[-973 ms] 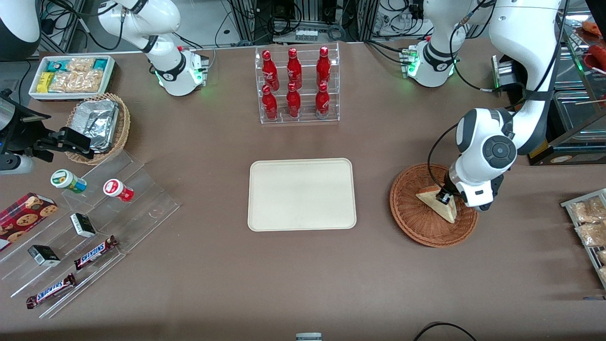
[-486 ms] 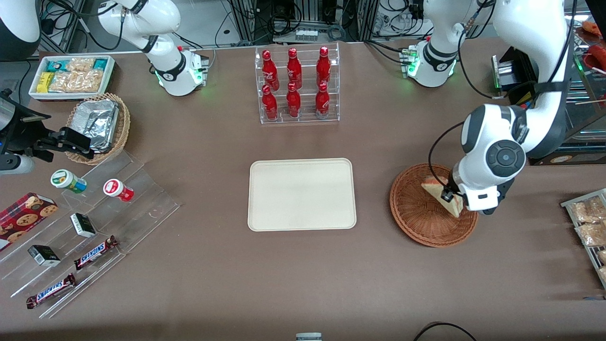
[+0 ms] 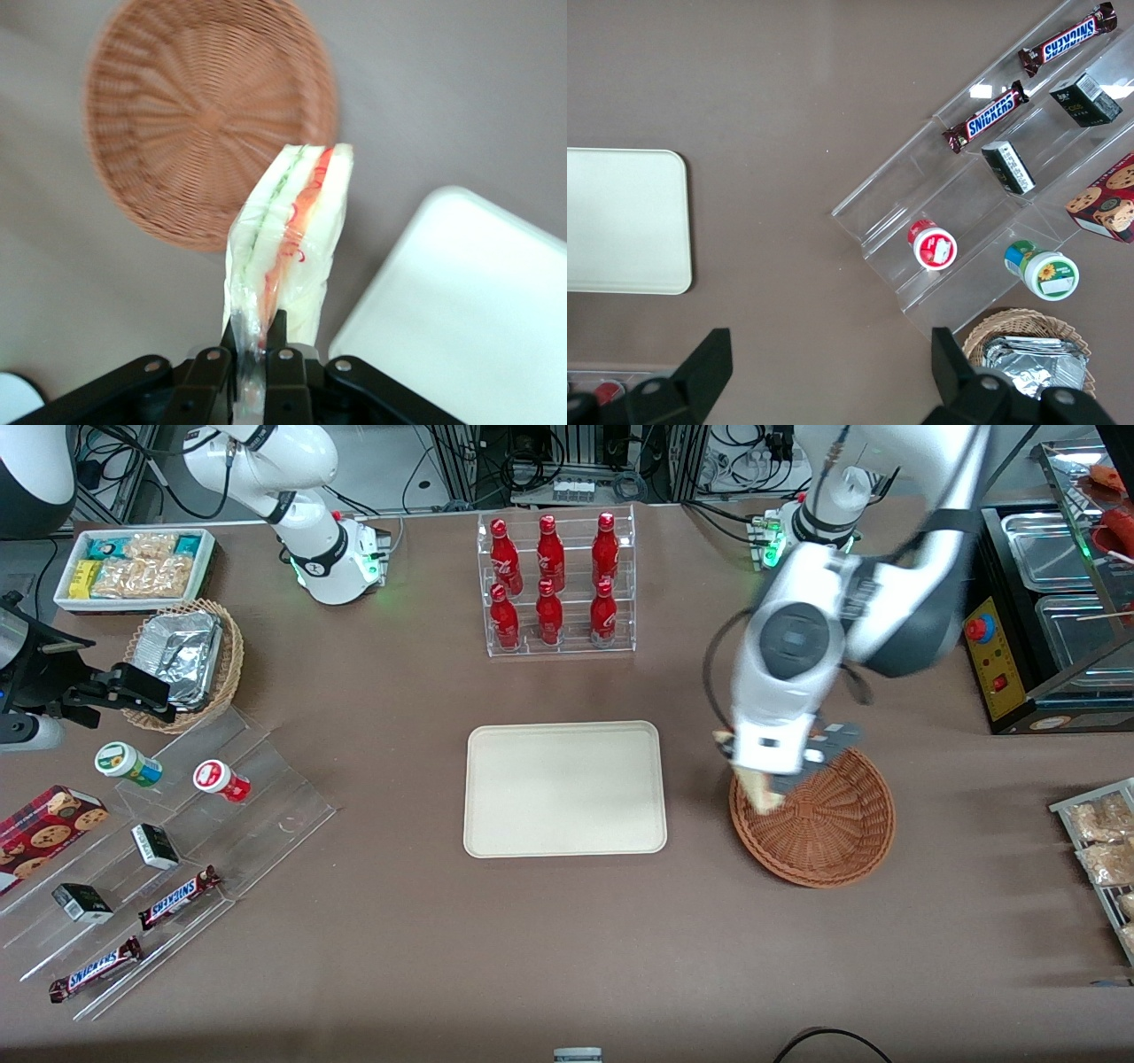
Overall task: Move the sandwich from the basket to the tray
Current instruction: 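Lift the sandwich and carry it toward the cream tray, then lower the sandwich onto the tray and open the left gripper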
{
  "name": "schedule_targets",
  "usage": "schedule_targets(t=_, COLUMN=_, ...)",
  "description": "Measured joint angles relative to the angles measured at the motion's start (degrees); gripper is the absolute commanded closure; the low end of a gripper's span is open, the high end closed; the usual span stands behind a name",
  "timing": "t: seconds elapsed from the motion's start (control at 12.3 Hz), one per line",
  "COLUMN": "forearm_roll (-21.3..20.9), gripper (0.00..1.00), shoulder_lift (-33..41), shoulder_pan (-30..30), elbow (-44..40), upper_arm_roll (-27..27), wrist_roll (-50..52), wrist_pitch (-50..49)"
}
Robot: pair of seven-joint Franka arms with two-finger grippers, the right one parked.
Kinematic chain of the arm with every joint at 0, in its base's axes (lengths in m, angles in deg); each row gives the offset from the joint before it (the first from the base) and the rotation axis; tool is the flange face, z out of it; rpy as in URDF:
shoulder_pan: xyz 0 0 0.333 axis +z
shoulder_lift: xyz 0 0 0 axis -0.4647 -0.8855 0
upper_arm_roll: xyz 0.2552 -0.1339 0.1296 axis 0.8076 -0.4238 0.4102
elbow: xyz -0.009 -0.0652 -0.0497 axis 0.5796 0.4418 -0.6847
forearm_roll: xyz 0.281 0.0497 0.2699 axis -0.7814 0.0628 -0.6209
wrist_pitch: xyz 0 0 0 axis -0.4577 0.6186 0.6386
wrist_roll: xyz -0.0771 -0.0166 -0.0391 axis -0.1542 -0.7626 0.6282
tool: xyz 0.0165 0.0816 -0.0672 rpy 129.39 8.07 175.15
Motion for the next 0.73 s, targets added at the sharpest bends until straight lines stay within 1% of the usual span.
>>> schedule_targets(t=0.16, forearm_roll=0.03, gripper=1.00, shoulder_lift=-4.49, shoulder_pan=-3.68, elbow=-3.11, upper_arm_roll=-0.34, wrist_roll=-2.32, wrist_pitch=1.95)
schedule_targets(t=0.49, forearm_roll=0.03, gripper=1.00, shoulder_lift=-18.73, shoulder_pan=-6.92, elbow=-14.88, upper_arm_roll=-2.19, wrist_roll=-3.11, wrist_pitch=5.07)
schedule_targets(t=0.65, forearm_roll=0.03, gripper=1.00, shoulder_lift=-23.55, shoulder_pan=-8.12, elbow=-17.53, upper_arm_roll=-2.34, wrist_roll=-3.34, wrist_pitch=10.21)
schedule_targets(t=0.73, forearm_roll=0.02, gripper=1.00, shoulder_lift=-25.04, shoulder_pan=-9.12, elbow=-18.15, upper_arm_roll=-2.35, wrist_roll=-3.19, wrist_pitch=11.20)
